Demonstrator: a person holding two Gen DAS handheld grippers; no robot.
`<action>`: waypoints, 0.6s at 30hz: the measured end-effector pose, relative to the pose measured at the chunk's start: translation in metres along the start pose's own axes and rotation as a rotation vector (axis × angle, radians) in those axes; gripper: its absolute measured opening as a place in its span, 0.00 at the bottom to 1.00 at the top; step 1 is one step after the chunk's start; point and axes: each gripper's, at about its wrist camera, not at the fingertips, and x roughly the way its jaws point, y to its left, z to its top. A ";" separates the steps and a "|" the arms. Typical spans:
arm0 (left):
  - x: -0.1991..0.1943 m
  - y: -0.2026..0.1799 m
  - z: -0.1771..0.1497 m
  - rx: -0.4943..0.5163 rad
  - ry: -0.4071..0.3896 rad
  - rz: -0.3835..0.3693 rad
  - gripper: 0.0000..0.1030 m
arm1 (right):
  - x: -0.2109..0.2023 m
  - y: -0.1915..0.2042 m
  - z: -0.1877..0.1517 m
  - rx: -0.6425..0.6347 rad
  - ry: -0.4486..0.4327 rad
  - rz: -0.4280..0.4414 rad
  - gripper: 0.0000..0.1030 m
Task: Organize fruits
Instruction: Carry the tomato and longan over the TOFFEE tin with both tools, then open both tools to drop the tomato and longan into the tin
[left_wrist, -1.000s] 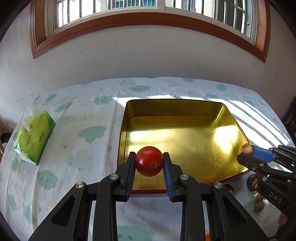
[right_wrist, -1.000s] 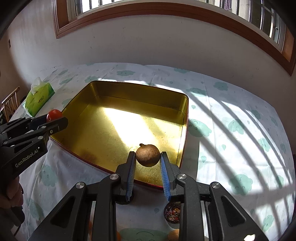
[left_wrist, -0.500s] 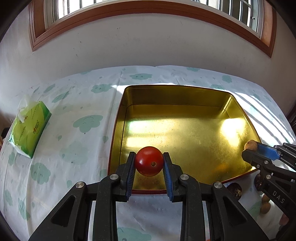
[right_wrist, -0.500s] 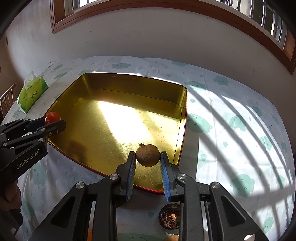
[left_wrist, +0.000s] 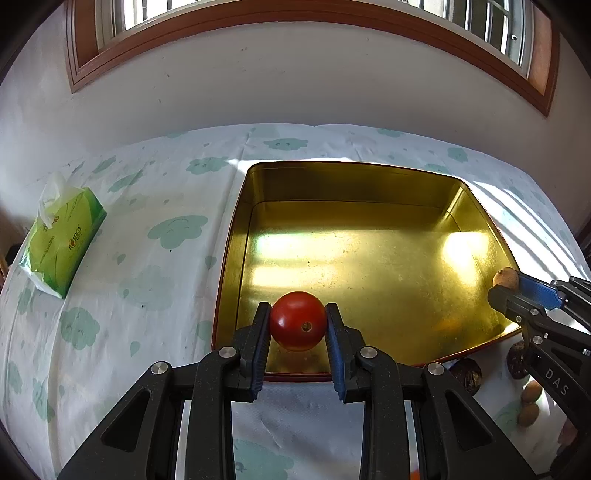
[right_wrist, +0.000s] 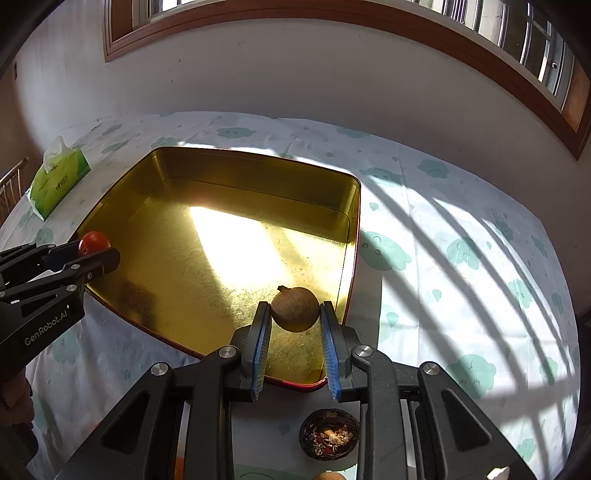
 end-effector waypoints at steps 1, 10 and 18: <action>0.000 0.000 0.000 -0.002 0.001 -0.002 0.29 | 0.000 -0.001 0.000 0.001 -0.001 0.001 0.24; 0.000 0.001 0.001 -0.006 0.006 0.013 0.30 | 0.001 -0.002 0.000 0.003 -0.006 0.014 0.28; -0.004 0.001 0.001 -0.019 0.009 0.017 0.37 | -0.003 0.000 -0.001 0.011 -0.007 0.032 0.34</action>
